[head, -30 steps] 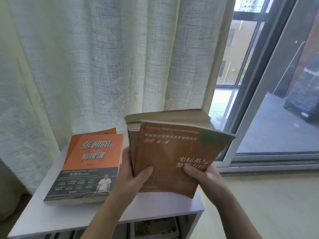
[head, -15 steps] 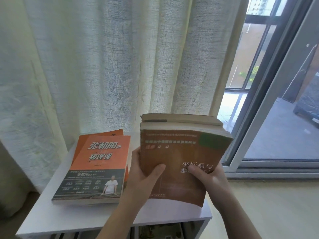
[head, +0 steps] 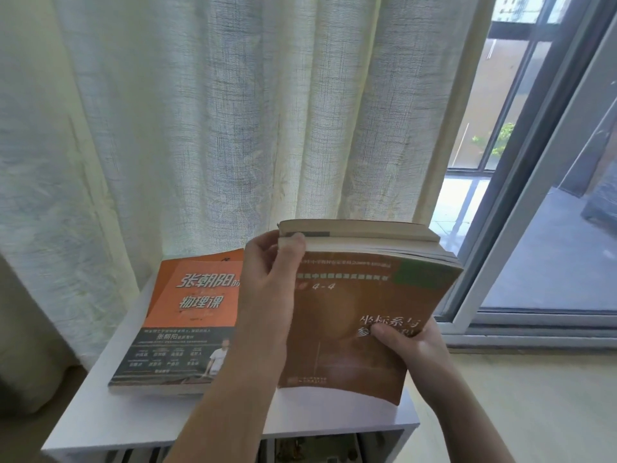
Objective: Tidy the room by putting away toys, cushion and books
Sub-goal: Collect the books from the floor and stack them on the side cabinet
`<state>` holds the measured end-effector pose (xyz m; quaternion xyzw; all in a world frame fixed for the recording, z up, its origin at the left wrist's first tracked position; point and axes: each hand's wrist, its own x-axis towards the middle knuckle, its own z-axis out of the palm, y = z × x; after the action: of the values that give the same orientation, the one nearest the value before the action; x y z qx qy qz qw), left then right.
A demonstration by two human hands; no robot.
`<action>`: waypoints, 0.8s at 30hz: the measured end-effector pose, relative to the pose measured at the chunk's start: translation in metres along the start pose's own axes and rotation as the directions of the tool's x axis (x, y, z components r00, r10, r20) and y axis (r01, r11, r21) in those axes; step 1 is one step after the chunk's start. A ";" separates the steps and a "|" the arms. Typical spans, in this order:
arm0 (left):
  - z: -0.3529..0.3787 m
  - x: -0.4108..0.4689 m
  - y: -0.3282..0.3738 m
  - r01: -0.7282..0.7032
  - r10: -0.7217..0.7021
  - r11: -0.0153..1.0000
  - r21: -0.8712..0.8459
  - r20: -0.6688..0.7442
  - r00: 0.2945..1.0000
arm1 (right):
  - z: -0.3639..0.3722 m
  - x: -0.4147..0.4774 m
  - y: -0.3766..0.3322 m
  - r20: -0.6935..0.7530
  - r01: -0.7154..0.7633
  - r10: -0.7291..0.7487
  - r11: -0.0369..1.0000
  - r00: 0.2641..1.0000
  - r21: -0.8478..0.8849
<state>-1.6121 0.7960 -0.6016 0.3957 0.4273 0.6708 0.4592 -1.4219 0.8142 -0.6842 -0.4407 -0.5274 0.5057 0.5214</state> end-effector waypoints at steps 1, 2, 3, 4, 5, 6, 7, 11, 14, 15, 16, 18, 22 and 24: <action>0.001 0.003 0.005 0.051 -0.051 0.999 -0.010 0.005 0.999 | 0.000 0.000 0.000 -0.001 0.000 0.000 1.000 1.000 0.003; 0.003 0.005 0.010 0.097 -0.097 0.995 -0.005 0.015 0.995 | 0.000 0.000 0.001 -0.005 0.004 -0.004 1.000 1.000 0.006; 0.003 0.009 0.013 0.130 -0.130 0.991 0.009 0.038 0.991 | 0.000 0.001 0.001 -0.008 0.008 -0.008 1.000 1.000 0.008; 0.003 0.012 0.015 0.152 -0.153 0.988 0.018 0.061 0.986 | 0.000 0.001 0.002 -0.006 0.012 -0.012 1.000 1.000 0.005; 0.003 0.015 0.016 0.164 -0.166 0.986 0.019 0.077 0.983 | -0.001 0.001 0.003 -0.002 0.014 -0.014 1.000 1.000 0.003; 0.005 0.015 0.018 0.173 -0.174 0.985 0.021 0.072 0.982 | -0.001 0.001 0.004 0.000 0.015 -0.015 1.000 1.000 0.007; 0.006 0.015 0.020 0.180 -0.182 0.983 0.026 0.065 0.981 | -0.001 0.001 0.004 -0.002 0.017 -0.017 1.000 1.000 0.012; 0.008 0.006 0.027 0.217 -0.219 0.976 0.029 0.078 0.973 | 0.000 0.000 0.003 -0.002 0.020 -0.020 1.000 1.000 0.011; 0.008 0.000 0.027 0.182 -0.185 0.982 0.040 0.069 0.980 | 0.000 0.000 0.003 0.004 0.021 -0.021 0.999 1.000 0.027; 0.007 -0.005 0.022 0.129 -0.131 0.990 0.050 0.049 0.990 | 0.000 -0.001 0.004 0.009 0.021 -0.021 0.999 1.000 0.029; 0.002 -0.011 0.014 0.036 -0.037 0.996 0.087 0.014 0.999 | 0.000 0.000 0.004 0.013 0.020 -0.020 0.999 1.000 0.030; -0.007 -0.026 0.000 -0.208 0.237 0.931 0.300 -0.063 0.969 | 0.000 0.000 0.002 0.017 0.013 -0.014 0.999 1.000 0.036; -0.016 -0.033 -0.017 -0.318 0.420 0.782 0.537 -0.076 0.904 | -0.001 0.000 0.003 0.031 0.020 -0.021 0.998 0.999 0.056; -0.014 -0.032 -0.019 -0.321 0.436 0.769 0.553 -0.087 0.896 | -0.001 -0.001 0.004 0.029 0.020 -0.021 0.998 0.999 0.057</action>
<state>-1.6115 0.7662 -0.6289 0.5106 0.5507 0.6453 0.1402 -1.4209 0.8136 -0.6880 -0.4125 -0.5250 0.5217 0.5310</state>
